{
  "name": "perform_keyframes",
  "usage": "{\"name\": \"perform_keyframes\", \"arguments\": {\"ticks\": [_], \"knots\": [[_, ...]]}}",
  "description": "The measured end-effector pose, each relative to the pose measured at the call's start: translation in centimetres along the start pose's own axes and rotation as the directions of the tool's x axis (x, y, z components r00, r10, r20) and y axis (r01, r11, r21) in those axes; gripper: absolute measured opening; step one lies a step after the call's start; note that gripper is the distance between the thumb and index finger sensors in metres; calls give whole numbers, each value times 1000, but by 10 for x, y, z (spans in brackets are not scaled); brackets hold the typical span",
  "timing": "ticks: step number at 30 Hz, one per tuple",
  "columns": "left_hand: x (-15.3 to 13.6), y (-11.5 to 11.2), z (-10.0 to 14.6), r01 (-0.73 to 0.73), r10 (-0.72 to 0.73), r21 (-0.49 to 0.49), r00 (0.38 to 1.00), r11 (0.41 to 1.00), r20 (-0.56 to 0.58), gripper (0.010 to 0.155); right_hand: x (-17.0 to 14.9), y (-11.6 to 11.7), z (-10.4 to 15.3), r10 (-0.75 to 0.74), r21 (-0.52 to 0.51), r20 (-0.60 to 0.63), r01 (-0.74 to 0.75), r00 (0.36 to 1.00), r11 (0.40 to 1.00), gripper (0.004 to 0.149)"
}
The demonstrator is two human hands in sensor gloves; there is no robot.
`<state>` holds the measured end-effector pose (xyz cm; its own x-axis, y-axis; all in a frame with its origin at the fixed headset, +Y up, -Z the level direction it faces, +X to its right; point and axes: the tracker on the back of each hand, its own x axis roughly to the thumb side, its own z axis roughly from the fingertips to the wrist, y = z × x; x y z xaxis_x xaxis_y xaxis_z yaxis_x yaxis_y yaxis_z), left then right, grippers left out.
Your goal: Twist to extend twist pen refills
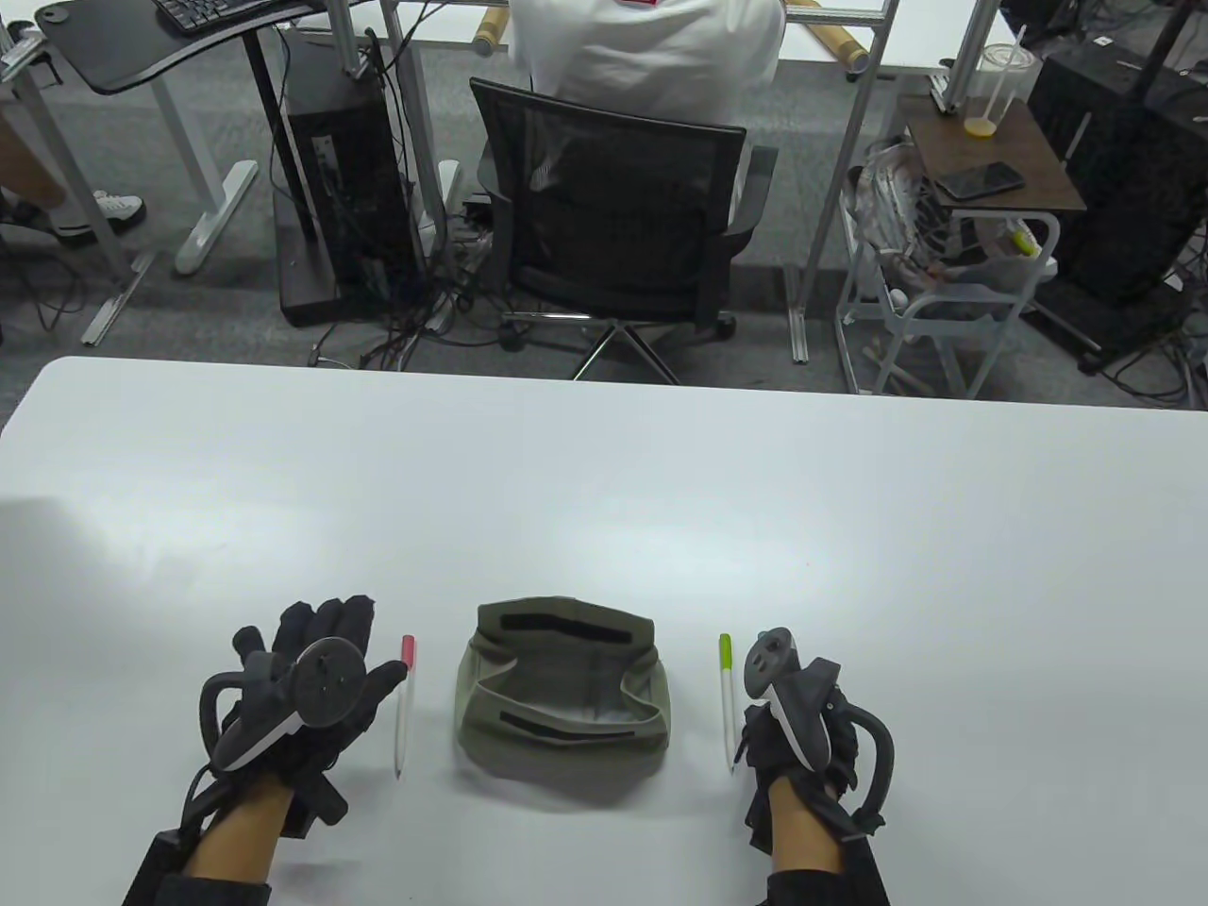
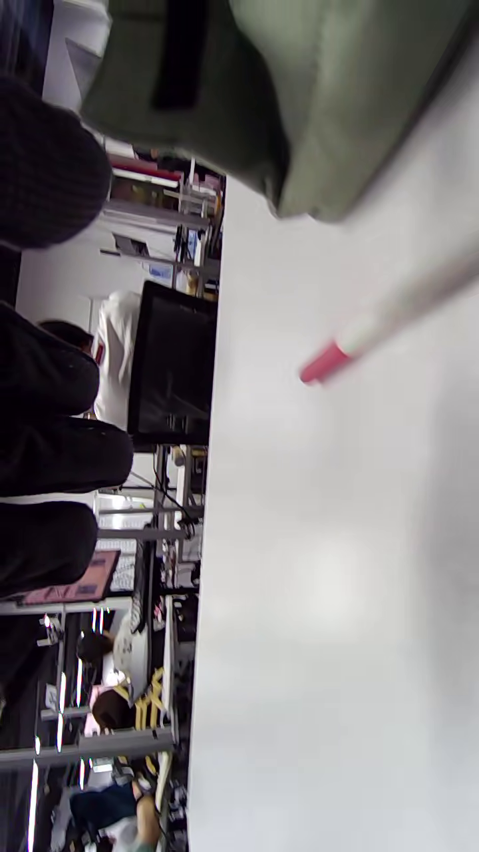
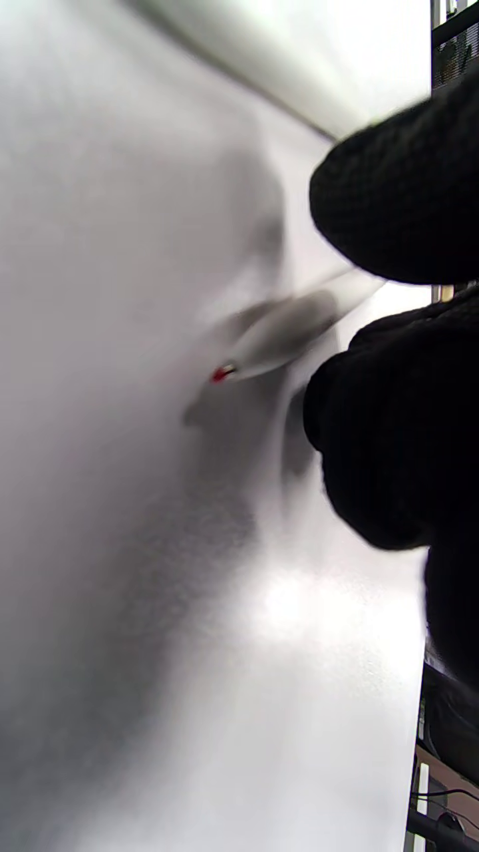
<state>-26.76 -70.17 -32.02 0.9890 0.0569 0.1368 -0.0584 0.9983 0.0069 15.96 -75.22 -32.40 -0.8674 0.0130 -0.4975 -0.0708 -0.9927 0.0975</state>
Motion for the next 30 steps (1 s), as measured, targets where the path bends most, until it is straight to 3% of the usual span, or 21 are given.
{"name": "perform_keyframes", "arguments": {"ticks": [5,8,11,13,15,17,19,21,26,28,30], "knots": [[41,22,-32,-68,66,14,994,998,89,79,12,-35,20,-121,-174,103,137,987,975,61],[66,19,-55,-94,101,-71,990,993,102,76,31,-64,48,-240,-253,257,305,936,918,54],[82,10,-70,28,-11,-184,996,983,89,72,60,-82,74,-277,-194,432,389,858,901,48],[87,5,-73,112,-99,-189,992,975,80,68,83,-84,83,-266,-117,537,383,801,916,46],[86,-1,-76,137,-127,-171,990,976,68,60,109,-79,86,-254,-46,588,345,768,937,45],[82,-5,-78,91,-83,-143,995,985,63,47,134,-70,87,-134,-56,607,210,783,976,44],[77,-10,-78,34,-28,-127,998,991,48,45,160,-53,89,35,-83,666,28,745,996,45],[76,-11,-78,34,-28,-107,998,994,56,45,172,-34,86,84,-64,670,-56,738,996,47],[77,-11,-81,64,-60,-65,996,996,69,44,163,0,83,101,1,655,-135,749,991,63],[76,-13,-81,62,-58,-55,995,997,77,44,154,9,90,178,-100,666,-150,725,984,66],[75,-14,-82,60,-57,-41,996,997,72,44,153,12,93,192,-107,675,-162,713,981,61]]}}
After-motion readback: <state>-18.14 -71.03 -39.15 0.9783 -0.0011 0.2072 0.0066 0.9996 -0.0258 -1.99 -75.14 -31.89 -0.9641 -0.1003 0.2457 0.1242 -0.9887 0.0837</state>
